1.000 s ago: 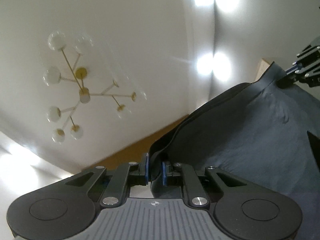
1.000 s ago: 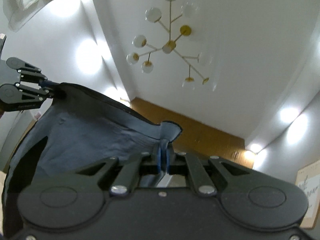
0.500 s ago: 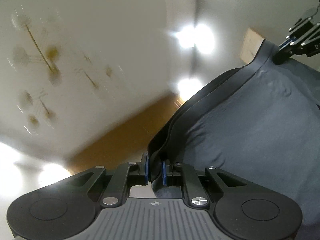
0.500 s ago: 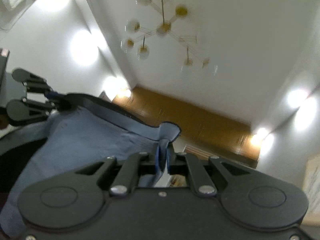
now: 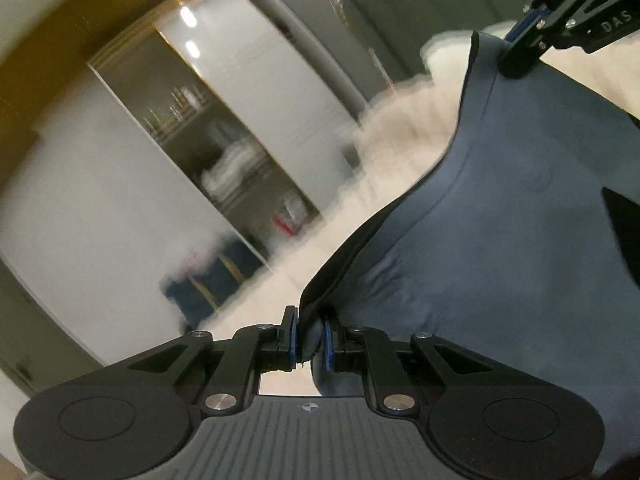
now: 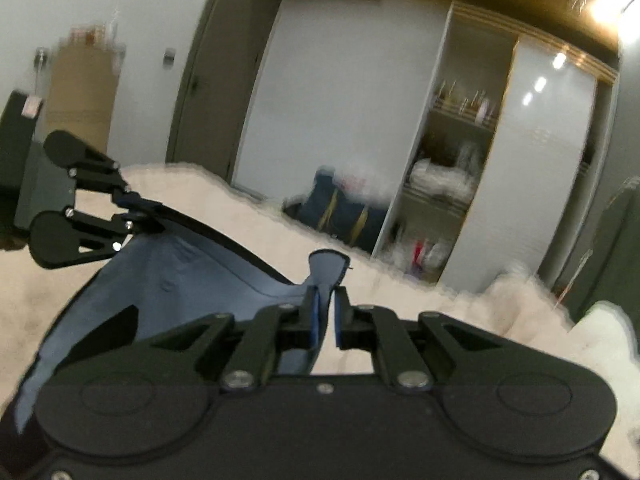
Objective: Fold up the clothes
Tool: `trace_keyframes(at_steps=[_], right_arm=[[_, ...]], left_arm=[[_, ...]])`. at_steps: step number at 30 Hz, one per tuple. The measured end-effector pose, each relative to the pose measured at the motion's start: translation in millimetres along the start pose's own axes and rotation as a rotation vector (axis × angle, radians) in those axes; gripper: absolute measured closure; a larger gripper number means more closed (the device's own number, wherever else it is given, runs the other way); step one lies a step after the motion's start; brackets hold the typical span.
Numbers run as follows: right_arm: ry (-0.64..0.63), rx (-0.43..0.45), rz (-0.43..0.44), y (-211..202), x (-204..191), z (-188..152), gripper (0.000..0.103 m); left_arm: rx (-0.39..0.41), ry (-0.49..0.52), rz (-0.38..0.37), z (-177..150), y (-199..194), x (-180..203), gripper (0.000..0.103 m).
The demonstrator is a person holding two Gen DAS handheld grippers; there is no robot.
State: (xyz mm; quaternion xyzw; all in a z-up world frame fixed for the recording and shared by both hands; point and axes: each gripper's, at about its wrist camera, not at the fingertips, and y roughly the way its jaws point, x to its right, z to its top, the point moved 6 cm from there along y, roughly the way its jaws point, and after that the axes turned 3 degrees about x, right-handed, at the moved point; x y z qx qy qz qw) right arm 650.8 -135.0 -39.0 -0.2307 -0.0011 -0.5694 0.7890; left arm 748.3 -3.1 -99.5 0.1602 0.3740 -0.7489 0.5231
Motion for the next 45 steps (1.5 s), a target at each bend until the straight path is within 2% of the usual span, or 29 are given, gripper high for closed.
trace_keyframes(at_steps=[1,2,3,4,6,7,8,9,10,11,13,14,16,18,20,21,23,25,27,30,33,37,39,42,44,45], right_arm=[[-0.002,-0.029,-0.005,28.9,0.3,-22.5,0.097],[0.001,-0.065,-0.011,64.5,2.1,-55.7,0.098],[0.003,-0.076,-0.015,76.2,0.9,-77.7,0.098],[0.007,-0.092,-0.046,108.6,8.1,-111.6,0.098],[0.044,-0.092,-0.064,136.0,17.7,-136.6,0.097],[0.059,-0.099,-0.062,141.6,21.7,-146.5,0.092],[0.074,-0.113,-0.066,151.9,26.3,-149.5,0.082],[0.079,-0.126,-0.083,160.3,29.8,-143.4,0.078],[0.09,-0.155,-0.138,166.4,35.9,-154.0,0.067],[0.101,-0.182,-0.189,171.8,41.7,-163.6,0.052],[0.169,-0.187,-0.239,166.7,49.8,-166.4,0.031],[0.228,-0.177,-0.279,155.5,56.1,-166.7,0.031],[0.291,-0.142,-0.264,129.9,66.1,-161.2,0.03],[0.337,-0.128,-0.259,78.9,66.8,-147.9,0.027],[0.351,-0.143,-0.27,47.1,63.9,-133.2,0.022],[0.359,-0.146,-0.269,35.0,63.2,-126.0,0.022],[0.398,-0.164,-0.256,-4.2,49.3,-116.6,0.02],[0.434,-0.186,-0.243,-43.7,30.2,-113.5,0.015],[0.475,-0.241,-0.202,-91.8,-7.7,-118.3,0.007],[0.458,-0.277,-0.157,-144.0,-52.7,-127.3,0.007],[0.413,-0.303,-0.109,-211.3,-104.7,-143.0,0.007],[0.399,-0.325,-0.063,-300.8,-160.8,-176.8,0.007],[0.436,-0.336,-0.034,-341.2,-182.9,-195.4,0.007],[0.505,-0.329,0.062,-389.0,-219.7,-226.9,0.02],[0.506,-0.347,0.079,-397.7,-234.0,-237.2,0.041],[0.493,-0.363,0.09,-399.3,-243.1,-241.3,0.044]], left_arm=[[-0.028,0.0,-0.014,-15.6,28.6,13.8,0.092],[-0.039,-0.005,-0.022,-23.0,41.3,19.3,0.092],[-0.048,-0.011,-0.032,-34.7,63.5,29.1,0.092],[-0.053,-0.014,-0.039,-44.0,81.0,35.2,0.091],[-0.064,-0.004,-0.04,-59.0,104.1,46.4,0.085],[-0.075,0.009,-0.024,-64.6,112.6,49.9,0.076],[-0.09,0.026,0.001,-68.3,118.4,50.9,0.07],[-0.106,0.043,0.026,-71.9,124.1,52.0,0.057],[-0.121,0.059,0.051,-75.1,129.1,49.8,0.051],[-0.128,0.067,0.065,-81.7,132.7,45.6,0.05],[-0.131,-0.021,0.076,-86.4,123.8,30.3,0.049],[-0.132,-0.077,0.082,-86.9,117.3,21.8,0.049],[-0.126,-0.194,0.09,-88.2,100.1,4.1,0.044],[-0.094,-0.319,0.075,-87.8,69.6,-16.6,0.041],[-0.055,-0.42,0.03,-81.7,20.6,-31.4,0.031],[-0.046,-0.451,0.017,-80.0,-2.4,-32.9,0.022],[-0.019,-0.548,-0.02,-79.7,-83.1,-31.1,0.018],[-0.009,-0.609,-0.054,-77.3,-129.6,-29.1,0.012],[-0.003,-0.665,-0.073,-81.3,-185.3,-17.1,0.009],[-0.02,-0.753,-0.091,-110.2,-297.3,6.0,0.005],[-0.065,-0.804,-0.115,-144.9,-375.0,39.3,0.005],[-0.075,-0.844,-0.154,-179.8,-452.7,85.7,0.005],[-0.067,-0.869,-0.17,-193.2,-474.2,109.1,0.004],[-0.031,-0.913,-0.2,-212.8,-508.8,156.9,0.004],[0.014,-0.937,-0.209,-218.3,-513.1,172.7,0.004],[0.04,-0.949,-0.212,-220.7,-515.2,179.9,0.004]])
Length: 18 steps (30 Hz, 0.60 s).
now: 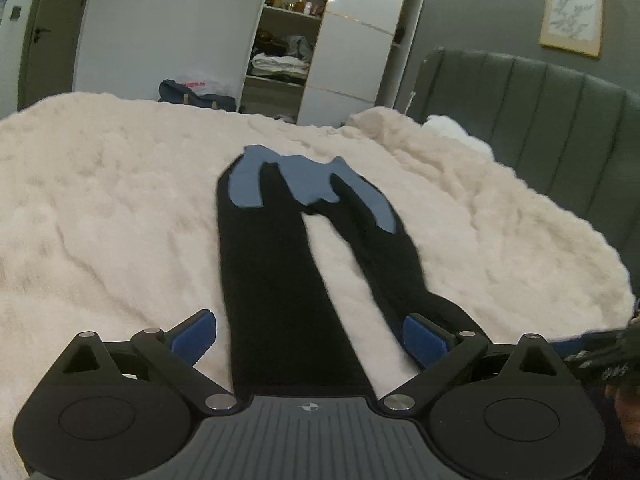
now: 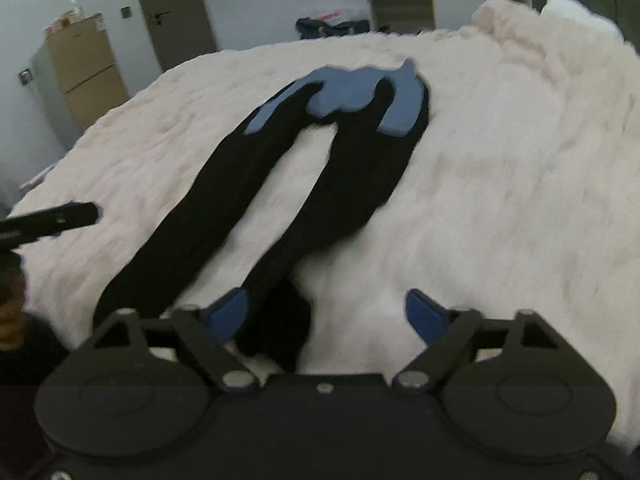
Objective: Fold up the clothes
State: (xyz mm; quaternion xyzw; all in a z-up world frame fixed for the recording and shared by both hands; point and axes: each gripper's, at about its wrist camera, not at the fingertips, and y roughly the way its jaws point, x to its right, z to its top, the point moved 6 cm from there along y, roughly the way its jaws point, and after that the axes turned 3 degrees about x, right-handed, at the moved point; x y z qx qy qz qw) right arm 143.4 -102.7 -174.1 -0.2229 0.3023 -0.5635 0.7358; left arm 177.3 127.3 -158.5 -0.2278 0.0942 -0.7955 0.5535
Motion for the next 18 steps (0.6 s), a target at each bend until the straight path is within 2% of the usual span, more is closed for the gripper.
trace_keyframes(at_steps=[2,4,7,9,10,11,13,16,17,18], right_arm=[[-0.024,0.004,-0.004,1.2,-6.0,-4.7,0.05],[-0.093,0.016,-0.007,5.8,-21.1,-11.5,0.051],[-0.177,0.007,-0.037,20.0,-30.7,-13.1,0.053],[-0.268,-0.006,-0.081,33.5,-38.4,-17.3,0.065],[-0.313,-0.017,-0.092,44.1,-42.1,-15.3,0.078],[-0.314,-0.02,-0.087,44.9,-43.1,-17.8,0.099],[-0.303,-0.034,-0.064,45.4,-43.3,-16.4,0.102],[-0.159,-0.033,0.039,12.3,-37.0,-0.3,0.102],[-0.028,-0.018,0.152,-15.5,-30.5,12.7,0.102],[0.021,-0.007,0.203,-28.9,-26.9,18.0,0.102]], left_arm=[[0.023,0.001,-0.021,-12.9,-3.4,3.0,0.004],[0.001,0.028,-0.02,-20.3,5.4,6.2,0.005],[0.017,0.013,-0.009,-15.0,16.7,3.8,0.005],[0.006,-0.013,-0.008,-15.4,22.5,0.1,0.005],[0.001,-0.032,-0.009,-15.6,24.5,-2.1,0.005],[-0.003,-0.053,-0.012,-15.6,26.1,-4.3,0.005],[-0.003,-0.095,-0.015,-14.6,27.8,-8.8,0.005],[0.017,-0.129,-0.016,-12.0,24.7,-12.4,0.005],[0.02,-0.136,-0.021,-11.5,23.8,-12.6,0.005],[0.021,-0.139,-0.027,-11.1,23.0,-12.2,0.005]])
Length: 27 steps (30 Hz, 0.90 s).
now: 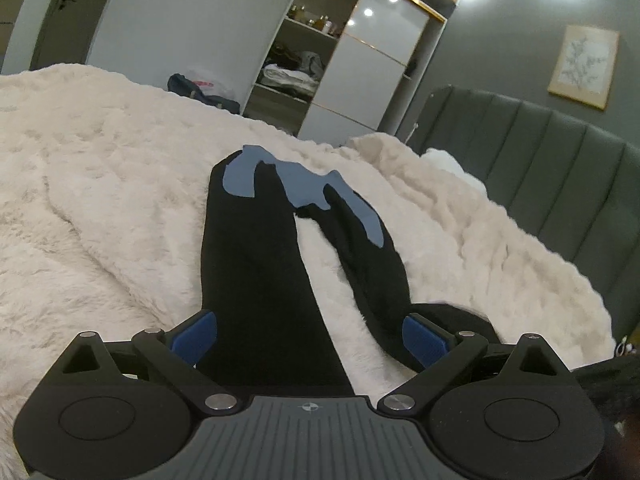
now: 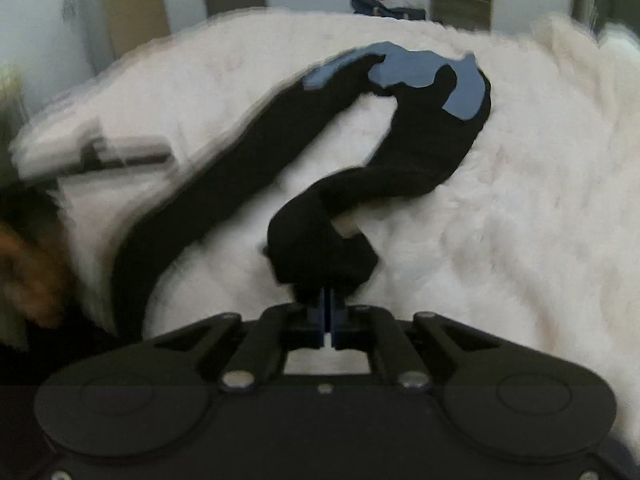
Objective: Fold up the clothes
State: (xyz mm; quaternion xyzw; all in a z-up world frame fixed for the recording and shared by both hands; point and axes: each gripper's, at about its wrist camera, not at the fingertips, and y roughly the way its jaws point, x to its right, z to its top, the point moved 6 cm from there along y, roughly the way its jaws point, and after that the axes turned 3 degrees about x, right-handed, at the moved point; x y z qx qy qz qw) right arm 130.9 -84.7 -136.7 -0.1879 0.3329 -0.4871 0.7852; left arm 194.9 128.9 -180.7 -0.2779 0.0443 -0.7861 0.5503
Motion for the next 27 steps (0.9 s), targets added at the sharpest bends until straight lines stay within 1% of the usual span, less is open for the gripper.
trace_keyframes(at_steps=[1,2,3,4,5,6,7,9,10,11,13,14,15,16,17,18,19,21,22,23,24,25,26,27], right_arm=[[0.067,0.026,0.083,-23.0,2.5,8.2,0.102],[0.118,0.035,0.126,-43.6,10.3,13.3,0.101],[0.129,0.016,0.123,-49.6,15.5,13.1,0.1],[0.11,-0.064,0.08,-56.9,27.9,5.5,0.098],[0.092,-0.086,0.039,-57.6,32.8,1.6,0.094],[0.072,-0.106,-0.009,-58.5,38.3,-2.8,0.092],[0.036,-0.118,-0.129,-60.9,50.8,-12.2,0.089],[0.053,-0.133,-0.144,-57.9,56.8,-19.9,0.082],[0.055,-0.13,-0.149,-56.9,56.5,-20.6,0.073],[0.05,-0.11,-0.168,-54.1,54.3,-21.4,0.066],[0.002,-0.078,-0.165,-48.7,43.4,-20.6,0.059],[-0.057,-0.058,-0.145,-40.8,30.8,-19.5,0.055],[-0.068,-0.055,-0.14,-40.4,28.4,-19.7,0.052],[-0.133,-0.042,-0.111,-30.3,17.1,-18.1,0.049],[-0.167,-0.031,-0.096,-23.5,12.6,-16.2,0.049],[-0.183,-0.026,-0.089,-18.6,10.8,-14.1,0.049],[-0.204,-0.035,-0.083,0.8,10.6,-9.3,0.049],[-0.207,-0.05,-0.07,13.8,10.9,-4.4,0.051],[-0.216,-0.095,-0.056,33.8,13.6,-4.2,0.07],[-0.218,-0.123,-0.049,38.5,14.7,-4.5,0.098],[-0.213,-0.144,-0.053,42.1,17.1,-4.8,0.101],[-0.162,-0.147,-0.091,41.7,26.6,-2.3,0.101],[0.002,-0.112,-0.114,32.1,50.7,1.1,0.101],[0.096,-0.105,-0.133,25.8,67.7,-1.6,0.101]], left_arm=[[0.001,0.001,-0.01,0.5,0.0,1.2,0.005],[0.001,0.006,-0.018,1.1,0.7,2.6,0.005],[0.001,0.01,-0.023,1.8,1.6,3.6,0.005],[0.002,0.014,-0.027,2.4,2.8,4.6,0.005],[0.002,0.016,-0.03,2.8,4.0,5.6,0.005],[0.002,0.018,-0.033,3.1,5.3,6.5,0.005],[-0.002,0.015,-0.037,3.0,7.3,7.2,0.005],[-0.018,0.001,-0.043,1.6,11.7,7.7,0.005],[-0.022,-0.001,-0.043,1.1,12.8,8.2,0.005],[-0.027,-0.002,-0.044,0.4,14.7,8.7,0.005],[-0.04,0.011,-0.046,-1.4,18.1,10.6,0.005],[-0.045,0.02,-0.045,-2.2,19.0,11.1,0.005],[-0.049,0.026,-0.047,-3.1,19.8,11.4,0.005],[-0.054,0.03,-0.049,-3.9,20.8,11.8,0.005],[-0.056,0.03,-0.052,-4.3,21.9,12.0,0.005],[-0.057,0.028,-0.053,-4.3,23.0,11.9,0.005],[-0.058,0.026,-0.054,-4.2,24.0,11.7,0.005],[-0.061,0.025,-0.059,-4.9,24.9,12.5,0.005],[-0.064,0.03,-0.067,-5.7,24.8,13.9,0.005],[-0.066,0.037,-0.072,-6.2,24.3,15.1,0.005],[-0.067,0.044,-0.076,-6.7,23.8,16.1,0.005],[-0.066,0.06,-0.081,-7.6,22.2,18.1,0.005],[-0.065,0.075,-0.086,-8.3,20.9,19.9,0.005],[-0.065,0.083,-0.091,-8.8,20.3,21.1,0.005]])
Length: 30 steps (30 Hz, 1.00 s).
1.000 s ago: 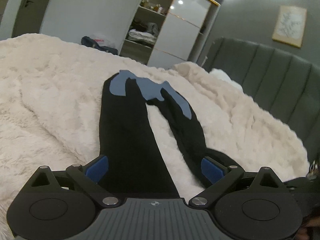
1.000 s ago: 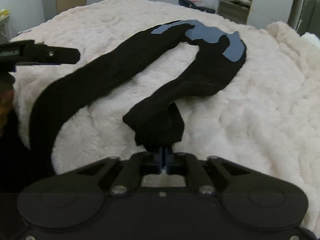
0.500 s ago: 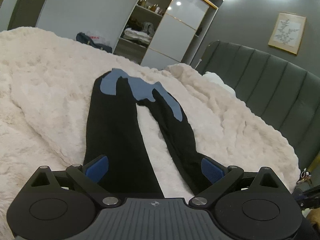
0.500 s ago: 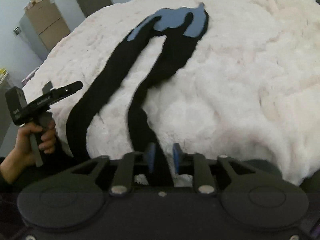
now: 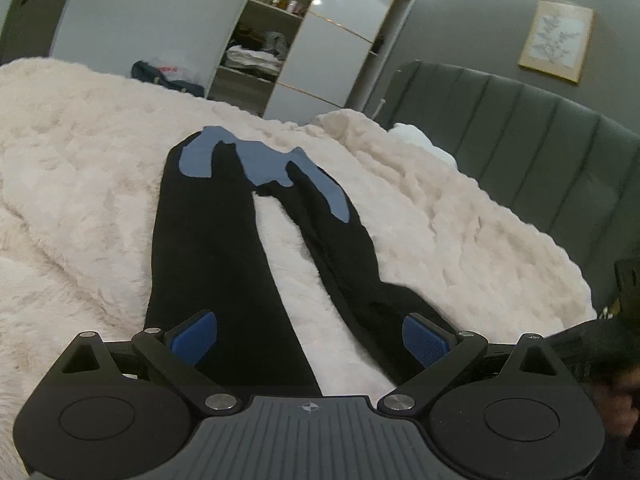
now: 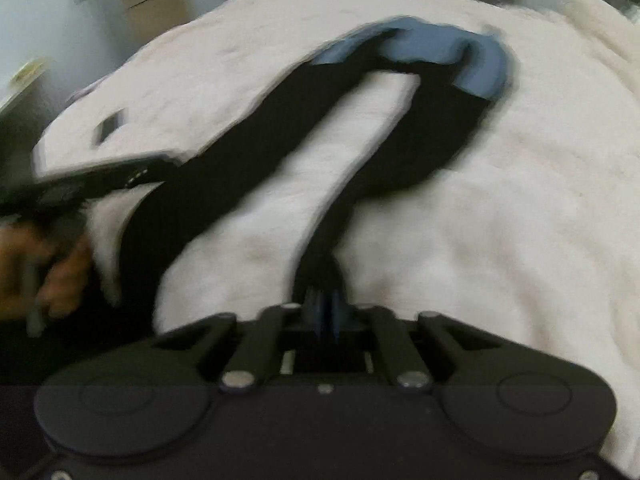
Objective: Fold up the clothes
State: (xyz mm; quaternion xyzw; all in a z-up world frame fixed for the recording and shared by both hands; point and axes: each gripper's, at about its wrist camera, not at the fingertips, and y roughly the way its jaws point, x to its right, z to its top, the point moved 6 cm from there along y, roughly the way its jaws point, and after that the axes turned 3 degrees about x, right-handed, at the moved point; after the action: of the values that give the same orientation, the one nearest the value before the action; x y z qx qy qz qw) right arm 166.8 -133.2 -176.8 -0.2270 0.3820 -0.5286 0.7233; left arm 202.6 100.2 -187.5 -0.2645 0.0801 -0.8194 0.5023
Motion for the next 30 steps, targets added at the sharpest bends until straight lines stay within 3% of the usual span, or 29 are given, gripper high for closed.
trace_keyframes(at_steps=[1,2,3,6,9,11,13,18,21,22,25,27,30], right_arm=[[0.009,-0.002,-0.031,0.3,6.3,-2.3,0.101],[-0.015,-0.022,-0.189,-6.1,29.6,-13.9,0.1],[-0.044,-0.041,-0.255,-9.7,38.9,-22.0,0.099],[-0.043,-0.056,-0.248,-29.2,44.5,-36.3,0.093],[-0.074,-0.023,-0.241,-43.4,39.8,-41.4,0.082],[-0.092,0.016,-0.222,-54.2,36.8,-44.3,0.068],[-0.094,0.025,-0.215,-56.1,38.6,-44.6,0.062],[-0.064,-0.008,-0.126,-39.5,28.1,-52.0,0.07],[-0.141,0.051,-0.173,-40.1,5.5,-52.7,0.079],[-0.179,0.096,-0.149,-43.9,-12.2,-51.8,0.079],[-0.225,0.089,-0.109,-35.1,-32.8,-54.0,0.082],[-0.303,0.024,-0.237,-6.8,-36.1,-59.7,0.082],[-0.318,-0.003,-0.269,6.1,-35.7,-62.2,0.089]], left_arm=[[-0.003,0.011,-0.009,-0.6,0.2,2.0,0.005],[-0.005,0.016,-0.016,-1.0,0.7,3.3,0.005],[-0.012,0.021,-0.028,-1.5,2.7,5.2,0.005],[-0.03,0.035,-0.057,-4.0,8.7,12.1,0.005],[-0.06,0.078,-0.111,-10.9,15.2,28.6,0.005],[-0.085,0.115,-0.16,-17.4,17.7,40.8,0.005],[-0.112,0.158,-0.209,-24.8,19.3,53.4,0.005],[-0.156,0.232,-0.29,-40.6,19.2,76.9,0.006],[-0.16,0.249,-0.323,-47.4,18.1,88.6,0.006],[-0.155,0.252,-0.326,-48.2,17.4,90.8,0.006],[-0.135,0.221,-0.314,-44.3,16.5,86.7,0.006],[-0.123,0.184,-0.29,-40.3,17.7,78.9,0.006],[-0.11,0.154,-0.267,-35.1,15.0,69.2,0.006]])
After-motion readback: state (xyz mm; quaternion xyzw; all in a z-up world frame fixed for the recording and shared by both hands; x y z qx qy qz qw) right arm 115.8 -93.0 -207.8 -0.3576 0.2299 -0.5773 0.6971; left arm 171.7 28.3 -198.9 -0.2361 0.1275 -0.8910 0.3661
